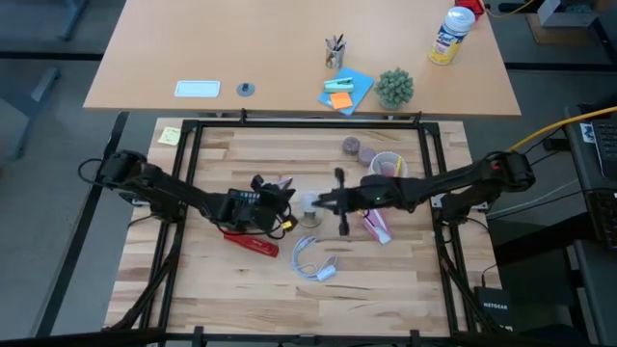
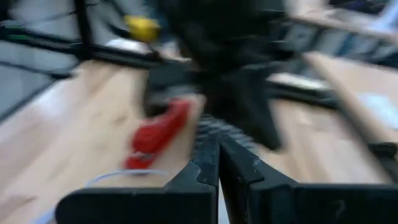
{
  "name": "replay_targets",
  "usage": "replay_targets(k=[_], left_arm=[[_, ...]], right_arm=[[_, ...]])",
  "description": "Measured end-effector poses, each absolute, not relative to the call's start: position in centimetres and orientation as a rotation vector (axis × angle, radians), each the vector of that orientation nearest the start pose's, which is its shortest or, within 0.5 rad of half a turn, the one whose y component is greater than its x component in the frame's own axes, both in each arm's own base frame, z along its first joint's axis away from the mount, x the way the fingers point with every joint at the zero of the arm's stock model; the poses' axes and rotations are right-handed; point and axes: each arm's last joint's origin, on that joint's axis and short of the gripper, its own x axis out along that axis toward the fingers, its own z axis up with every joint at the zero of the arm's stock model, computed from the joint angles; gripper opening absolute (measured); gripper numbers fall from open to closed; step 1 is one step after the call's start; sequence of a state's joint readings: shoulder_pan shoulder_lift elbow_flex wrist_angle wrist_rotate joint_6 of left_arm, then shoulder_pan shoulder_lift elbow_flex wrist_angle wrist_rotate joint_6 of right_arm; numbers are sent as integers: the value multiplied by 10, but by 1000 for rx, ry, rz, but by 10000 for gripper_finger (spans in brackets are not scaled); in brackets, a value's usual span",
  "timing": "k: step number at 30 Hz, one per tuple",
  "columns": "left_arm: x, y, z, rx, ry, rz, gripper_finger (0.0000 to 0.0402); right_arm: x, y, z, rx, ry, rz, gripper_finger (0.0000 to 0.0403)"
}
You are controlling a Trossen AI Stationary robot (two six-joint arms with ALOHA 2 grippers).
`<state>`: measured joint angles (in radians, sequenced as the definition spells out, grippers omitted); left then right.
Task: Screw lightbulb
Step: Insert the white lightbulb into the golden lamp
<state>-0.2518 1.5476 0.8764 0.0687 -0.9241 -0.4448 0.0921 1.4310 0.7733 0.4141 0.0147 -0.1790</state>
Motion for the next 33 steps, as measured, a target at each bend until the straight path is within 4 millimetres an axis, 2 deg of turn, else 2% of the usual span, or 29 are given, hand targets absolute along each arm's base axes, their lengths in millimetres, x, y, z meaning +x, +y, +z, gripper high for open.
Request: replay_targets(k=[4,7,11,15,24,33], left_arm=[[300,-68,230,-104,312,679,0],[298,-81,232,-142,316,590,0],[301,-94,222,-181,357,480,0],[306,-99,208,-211,384,481,0],[320,-88,186,-207,408,535,0],[322,-72,182,-176,412,628,0]], right_arm=[[297,22,255,-289,210,-66,7],[295,18,258,-353,220,-159,7],[297,8,249,-339,289,-171,7],[301,-3,232,-293,381,-170,7],[310,-5,211,-191,442,-91,7],[309,1,207,-101,477,-22,7]])
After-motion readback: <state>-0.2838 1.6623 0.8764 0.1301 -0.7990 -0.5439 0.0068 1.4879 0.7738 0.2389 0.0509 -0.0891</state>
